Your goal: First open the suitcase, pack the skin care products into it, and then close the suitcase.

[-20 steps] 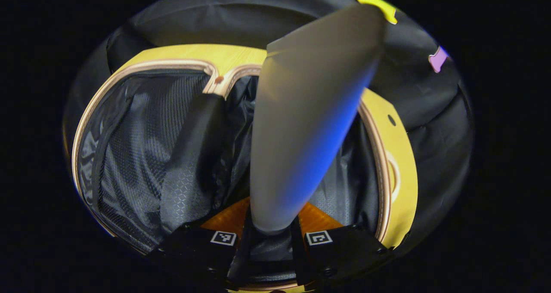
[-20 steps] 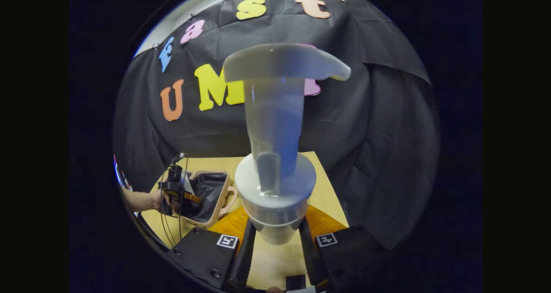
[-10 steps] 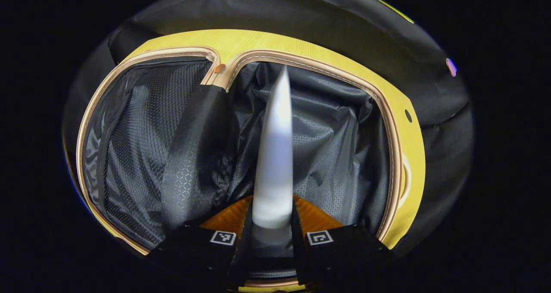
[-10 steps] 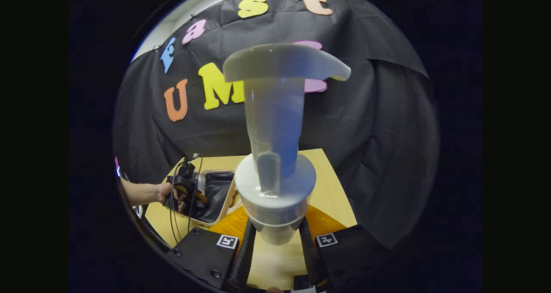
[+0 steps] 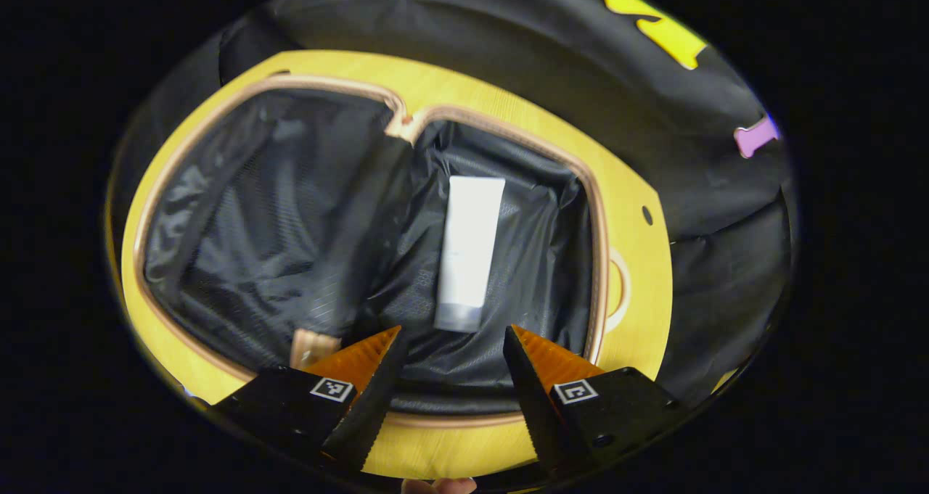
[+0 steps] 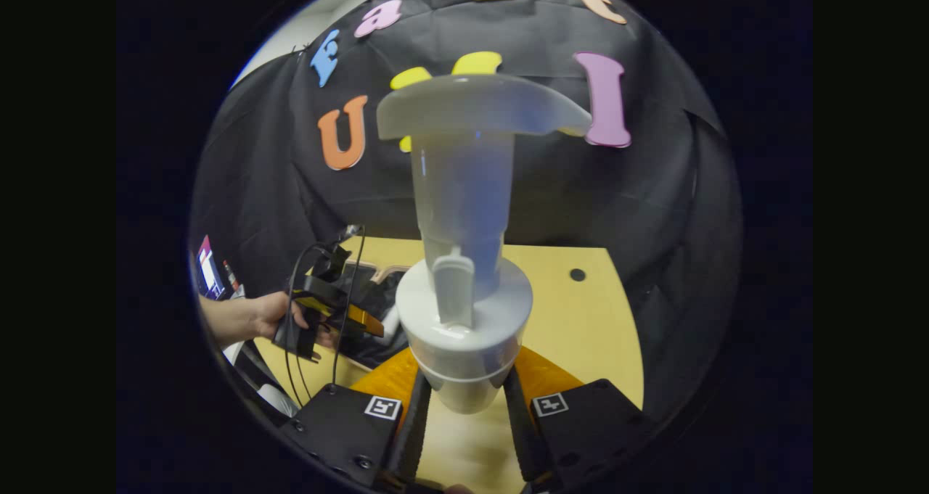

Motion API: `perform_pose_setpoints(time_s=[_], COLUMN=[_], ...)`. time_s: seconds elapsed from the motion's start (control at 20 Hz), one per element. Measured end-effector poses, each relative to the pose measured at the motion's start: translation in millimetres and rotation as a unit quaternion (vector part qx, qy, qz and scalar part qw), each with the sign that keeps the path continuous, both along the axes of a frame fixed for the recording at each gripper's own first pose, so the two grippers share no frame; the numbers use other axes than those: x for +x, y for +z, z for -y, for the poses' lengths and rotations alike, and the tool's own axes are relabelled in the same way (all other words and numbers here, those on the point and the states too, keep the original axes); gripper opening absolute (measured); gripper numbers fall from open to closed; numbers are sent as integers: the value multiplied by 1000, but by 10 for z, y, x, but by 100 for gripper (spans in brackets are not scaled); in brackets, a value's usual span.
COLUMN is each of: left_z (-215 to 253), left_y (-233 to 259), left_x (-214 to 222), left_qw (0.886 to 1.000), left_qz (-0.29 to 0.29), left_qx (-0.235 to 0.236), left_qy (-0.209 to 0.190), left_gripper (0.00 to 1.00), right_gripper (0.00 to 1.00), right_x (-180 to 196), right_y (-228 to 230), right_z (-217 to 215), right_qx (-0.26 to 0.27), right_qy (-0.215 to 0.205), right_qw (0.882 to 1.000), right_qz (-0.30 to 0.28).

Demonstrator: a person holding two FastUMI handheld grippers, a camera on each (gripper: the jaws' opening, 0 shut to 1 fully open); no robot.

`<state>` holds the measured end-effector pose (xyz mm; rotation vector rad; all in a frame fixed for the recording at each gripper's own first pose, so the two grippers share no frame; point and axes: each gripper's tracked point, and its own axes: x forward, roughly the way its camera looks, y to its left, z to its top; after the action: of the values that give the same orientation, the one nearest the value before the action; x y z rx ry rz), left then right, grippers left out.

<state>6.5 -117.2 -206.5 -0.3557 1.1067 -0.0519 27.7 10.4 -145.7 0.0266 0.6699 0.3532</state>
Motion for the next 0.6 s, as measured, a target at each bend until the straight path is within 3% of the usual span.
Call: perform_pose_setpoints(time_s=[0.05,0.1,0.15,0.3,0.45,0.6], left_z=[-99,-197,-318,-736,-1074,-1384], left_y=[179,341,470,769,793,603], left_x=[-109,-194,-323,-712,-1300,-1726], left_qw=[999,997,993,980,981,984], left_qz=[38,74,105,172,164,137], left_qx=[15,32,54,102,97,81], left_qy=[-3,-4,-6,3,32,84], left_gripper=[98,100,90,94,94,94], right_gripper=[48,48,46,48,48,49], right_x=[67,142,211,399,640,855], right_y=[-62,-140,-227,-562,-1084,-1688], right_z=[-200,-392,-562,-1077,-1436,-1560], right_qx=[7,8,6,5,8,-9], right_qy=[15,30,43,77,78,45], right_qw=[1000,999,999,995,989,981], right_qz=[-6,-13,-18,-57,-127,-189])
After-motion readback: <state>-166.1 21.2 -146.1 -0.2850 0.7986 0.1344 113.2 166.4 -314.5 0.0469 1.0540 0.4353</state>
